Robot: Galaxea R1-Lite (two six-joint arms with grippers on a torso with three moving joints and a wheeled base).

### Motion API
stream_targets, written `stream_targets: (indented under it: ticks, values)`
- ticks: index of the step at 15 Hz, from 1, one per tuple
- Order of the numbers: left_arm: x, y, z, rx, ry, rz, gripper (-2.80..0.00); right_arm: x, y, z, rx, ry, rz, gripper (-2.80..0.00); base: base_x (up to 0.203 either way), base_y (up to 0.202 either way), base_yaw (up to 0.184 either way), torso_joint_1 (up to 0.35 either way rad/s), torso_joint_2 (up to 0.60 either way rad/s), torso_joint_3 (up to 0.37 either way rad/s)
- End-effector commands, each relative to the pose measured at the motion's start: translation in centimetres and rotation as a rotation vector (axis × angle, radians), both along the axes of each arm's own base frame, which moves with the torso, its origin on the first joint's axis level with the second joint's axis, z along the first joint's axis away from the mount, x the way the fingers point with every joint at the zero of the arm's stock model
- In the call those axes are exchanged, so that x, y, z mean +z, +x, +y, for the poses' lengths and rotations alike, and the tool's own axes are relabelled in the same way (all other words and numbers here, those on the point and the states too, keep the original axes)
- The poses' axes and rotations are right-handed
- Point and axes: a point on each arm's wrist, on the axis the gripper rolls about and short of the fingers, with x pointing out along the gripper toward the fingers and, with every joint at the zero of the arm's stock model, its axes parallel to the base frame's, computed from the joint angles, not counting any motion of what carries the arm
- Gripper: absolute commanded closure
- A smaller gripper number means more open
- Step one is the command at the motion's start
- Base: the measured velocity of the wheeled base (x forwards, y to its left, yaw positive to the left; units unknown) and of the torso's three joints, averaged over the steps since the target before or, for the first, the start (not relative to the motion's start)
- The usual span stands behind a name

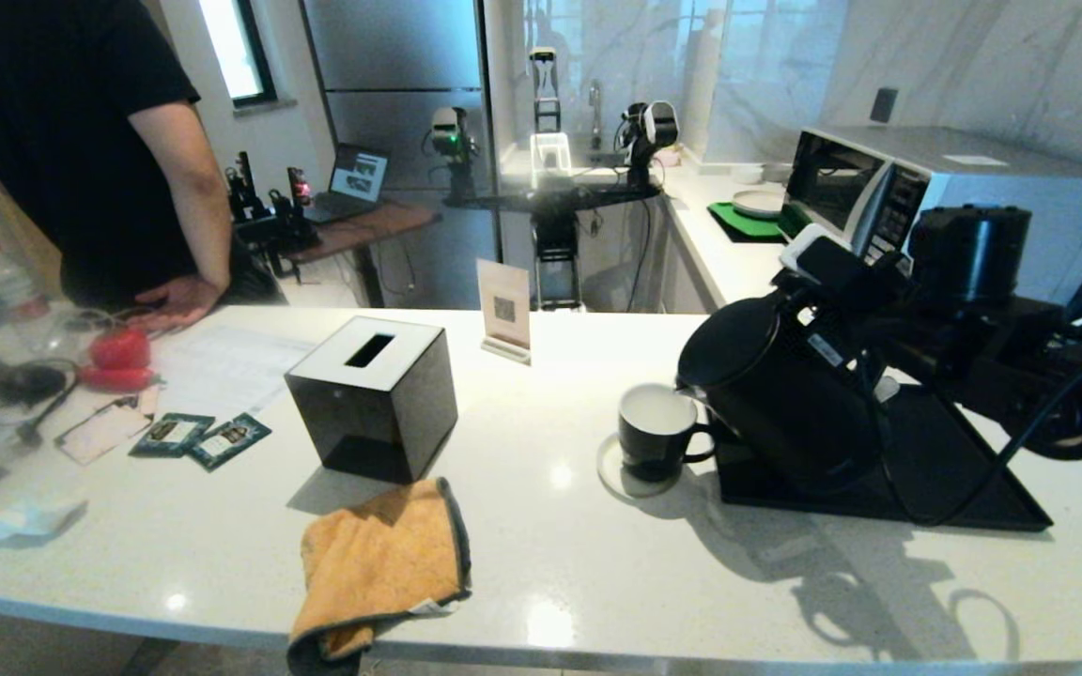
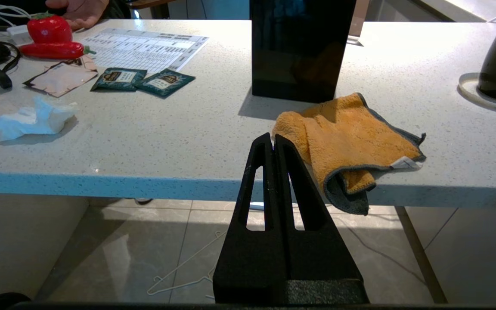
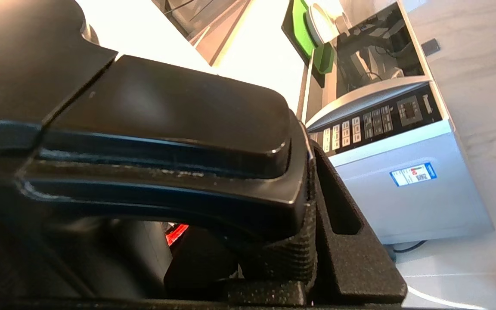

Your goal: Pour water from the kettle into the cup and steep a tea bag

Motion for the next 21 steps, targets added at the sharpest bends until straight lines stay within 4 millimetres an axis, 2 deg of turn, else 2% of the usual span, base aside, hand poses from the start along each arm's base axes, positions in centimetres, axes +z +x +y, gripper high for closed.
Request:
stream_targets:
  ticks: [1,21]
  values:
    - [0.01,0.01,0.00,0.000,-0.001,0.001,0.00,-0.02,0.31,0.09,0.001,-0.018,-0.004,0.00,0.000,0.000,0.000,0.000,0.00,0.000]
    - [0.01,0.01,0.00,0.000,-0.001,0.001,0.00,-0.51,0.69,0.44,0.040,-0.205,0.002,0.00,0.000,0.000,0.000,0.000,0.00,0.000]
